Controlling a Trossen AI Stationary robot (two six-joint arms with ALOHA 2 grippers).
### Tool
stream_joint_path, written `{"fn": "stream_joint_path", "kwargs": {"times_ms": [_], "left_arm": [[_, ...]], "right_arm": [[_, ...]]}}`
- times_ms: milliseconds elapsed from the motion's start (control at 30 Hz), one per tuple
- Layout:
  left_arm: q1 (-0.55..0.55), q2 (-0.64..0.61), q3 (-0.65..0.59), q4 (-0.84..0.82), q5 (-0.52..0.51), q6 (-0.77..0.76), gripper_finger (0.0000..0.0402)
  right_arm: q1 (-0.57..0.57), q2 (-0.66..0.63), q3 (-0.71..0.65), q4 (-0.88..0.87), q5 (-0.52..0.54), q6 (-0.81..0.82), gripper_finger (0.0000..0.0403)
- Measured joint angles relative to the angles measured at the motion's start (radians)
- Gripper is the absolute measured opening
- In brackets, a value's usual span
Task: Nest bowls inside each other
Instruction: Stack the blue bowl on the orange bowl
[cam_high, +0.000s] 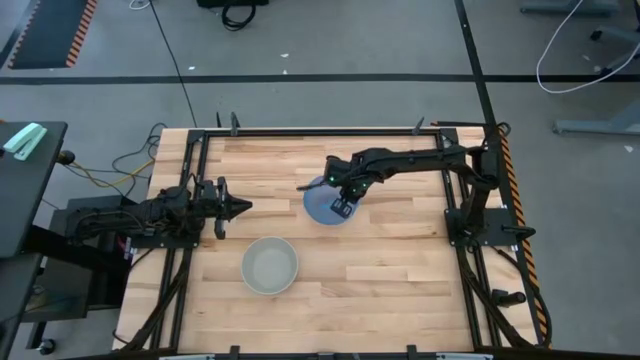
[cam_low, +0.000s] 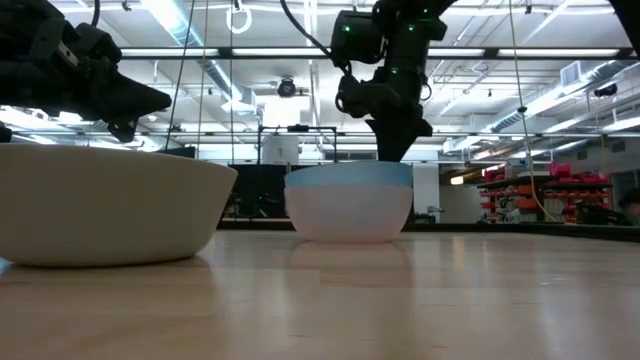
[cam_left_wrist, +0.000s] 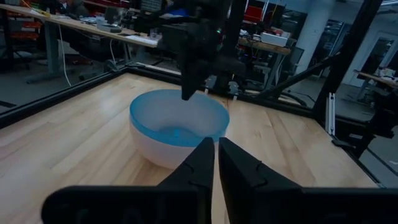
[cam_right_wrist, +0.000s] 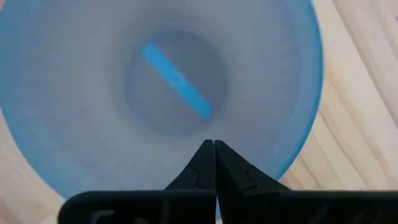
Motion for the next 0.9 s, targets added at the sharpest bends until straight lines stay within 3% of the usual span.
{"fn": "stream_joint_path", "kwargs": {"times_ms": [333,900], "left_arm": [[0.000,0.000,0.000,-0.003,0.000,-0.002,0.0036],[0.000,0.000,0.000,-0.008,0.000,-0.003,0.0035]], "right_arm": [[0.092,-0.004,-0.025,0.014,0.061,0.079,0.0000],[0.120,-0.004,-0.075,0.080,0.079,0.102,0.0000]]}}
